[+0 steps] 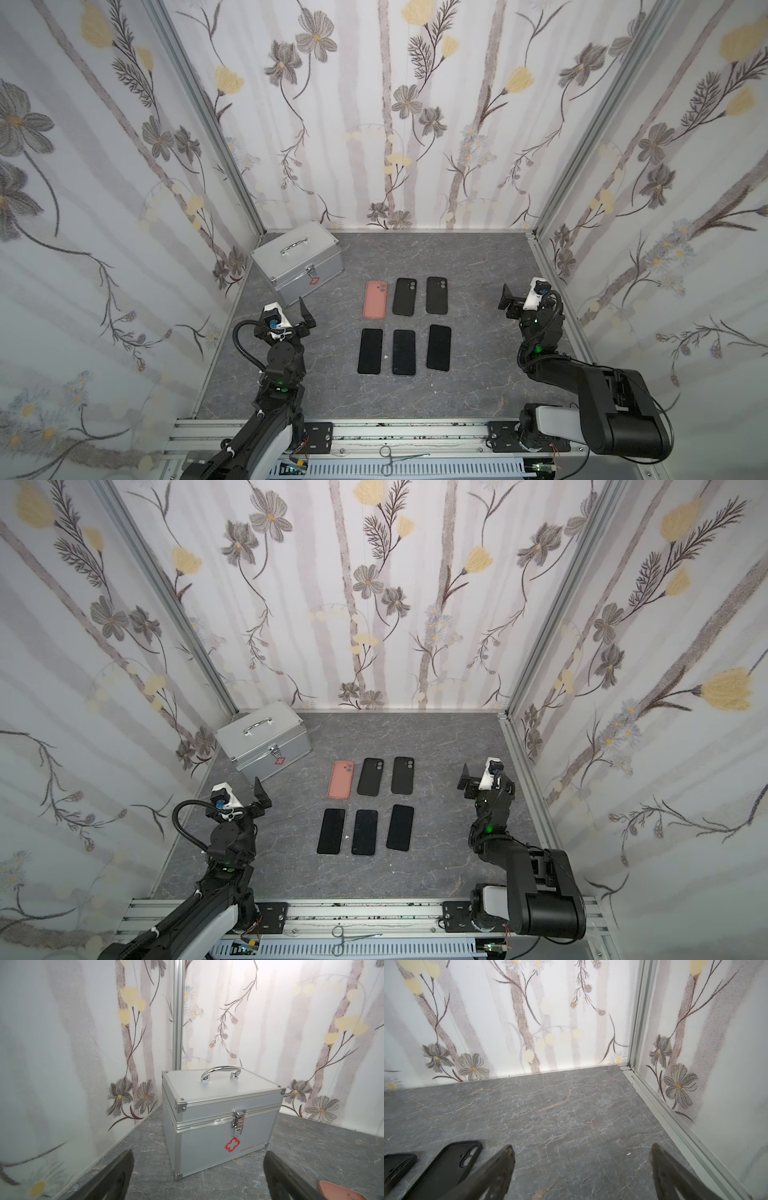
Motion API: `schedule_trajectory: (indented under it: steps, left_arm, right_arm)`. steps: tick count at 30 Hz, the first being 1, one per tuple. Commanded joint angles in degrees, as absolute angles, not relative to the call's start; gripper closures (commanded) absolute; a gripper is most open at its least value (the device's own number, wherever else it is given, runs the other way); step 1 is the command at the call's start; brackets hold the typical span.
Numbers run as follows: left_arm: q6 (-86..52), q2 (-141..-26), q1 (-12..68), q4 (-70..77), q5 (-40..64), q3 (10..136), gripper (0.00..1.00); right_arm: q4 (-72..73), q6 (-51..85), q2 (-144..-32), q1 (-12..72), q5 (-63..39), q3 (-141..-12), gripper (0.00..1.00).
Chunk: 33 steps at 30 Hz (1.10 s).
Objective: Take the phone out of the phone case
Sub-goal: Reset both arms
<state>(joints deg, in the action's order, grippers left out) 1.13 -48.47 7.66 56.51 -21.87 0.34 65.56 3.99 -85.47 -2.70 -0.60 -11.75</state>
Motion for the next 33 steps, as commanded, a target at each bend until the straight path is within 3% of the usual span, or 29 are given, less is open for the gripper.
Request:
schedule_trajectory:
  steps: [1,12,18,33]
  left_arm:
    - [1.8,-56.9,6.9,65.9,-10.6,-2.0,0.00]
    - [0.9,-91.8,4.8,88.0,-5.7,8.3,0.00]
    - [-4.7,-90.8,2.8,77.4,-13.3,13.1,0.00]
    - [-3.1,-90.9,3.3,77.5,-11.0,13.3,0.00]
  right_arm:
    - [75.5,2.6,-86.5,-2.8,-7.7,-11.3,0.00]
    - [75.4,2.4,-86.7,-2.6,-7.4,-11.6,0.00]
    - [75.1,2.4,-86.7,-2.5,-7.2,-11.7,0.00]
    - [75.1,2.3,-86.7,-2.5,-7.1,-11.7,0.00]
